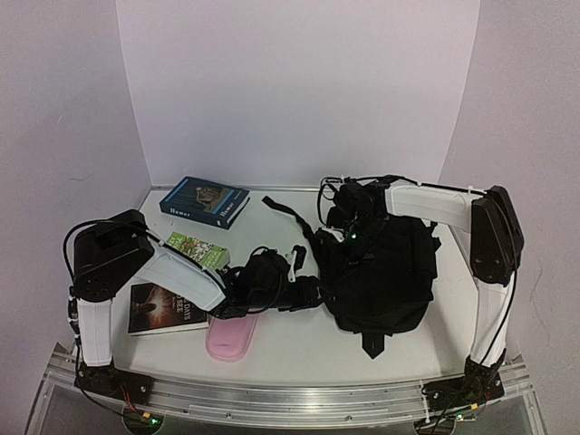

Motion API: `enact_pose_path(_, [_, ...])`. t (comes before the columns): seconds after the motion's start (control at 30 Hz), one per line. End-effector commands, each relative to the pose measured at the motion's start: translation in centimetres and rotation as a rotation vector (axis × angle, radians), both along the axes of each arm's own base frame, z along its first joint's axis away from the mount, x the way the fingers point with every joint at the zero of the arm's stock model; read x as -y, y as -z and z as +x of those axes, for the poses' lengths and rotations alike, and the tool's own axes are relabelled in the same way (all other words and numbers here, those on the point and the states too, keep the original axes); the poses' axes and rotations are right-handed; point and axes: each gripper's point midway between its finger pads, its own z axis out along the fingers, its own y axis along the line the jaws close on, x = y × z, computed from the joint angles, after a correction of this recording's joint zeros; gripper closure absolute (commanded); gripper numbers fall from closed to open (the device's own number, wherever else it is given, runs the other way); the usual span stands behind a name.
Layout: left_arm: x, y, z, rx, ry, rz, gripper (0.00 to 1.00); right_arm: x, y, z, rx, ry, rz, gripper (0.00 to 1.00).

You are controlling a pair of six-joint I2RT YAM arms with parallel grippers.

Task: Pack the student bag
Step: Unzip the student bag at the center of the board.

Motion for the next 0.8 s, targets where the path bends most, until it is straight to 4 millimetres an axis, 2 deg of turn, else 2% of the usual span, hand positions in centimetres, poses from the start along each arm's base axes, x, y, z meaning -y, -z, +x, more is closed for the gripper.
enact_pose_path(0.0, [0.5, -1.8, 0.7, 0.013, -0.023, -0.064, 0.46, 0.6, -1.6, -0.2, 0.044, -0.011, 0.005, 1.00])
enact_pose_path(0.13, [1.2, -0.6, 0.9, -0.022, -0.013, -0.045, 0.52, 0.6, -1.8, -0.1, 0.050, -0.010, 0.007, 1.00])
enact_pose_path(0.23, [0.7, 0.5, 1.4, -0.067, -0.043, -0.064, 0.60, 0.9, -2.0, 0.0, 0.062, -0.011, 0.001, 1.00])
enact_pose_path(0.4, [-0.2, 1.3, 1.9, -0.112, -0.072, -0.109, 0.64, 1.0, -2.0, -0.3, 0.060, -0.017, 0.004, 1.00])
enact_pose_path(0.57, [0.4, 1.1, 1.8, -0.107, -0.044, -0.136, 0.64, 1.0, -1.9, -0.5, 0.053, -0.021, 0.007, 1.00])
enact_pose_path(0.77, [1.1, 0.8, 1.8, -0.095, -0.019, -0.151, 0.55, 1.0, -1.7, -0.7, 0.043, -0.024, 0.008, 1.00])
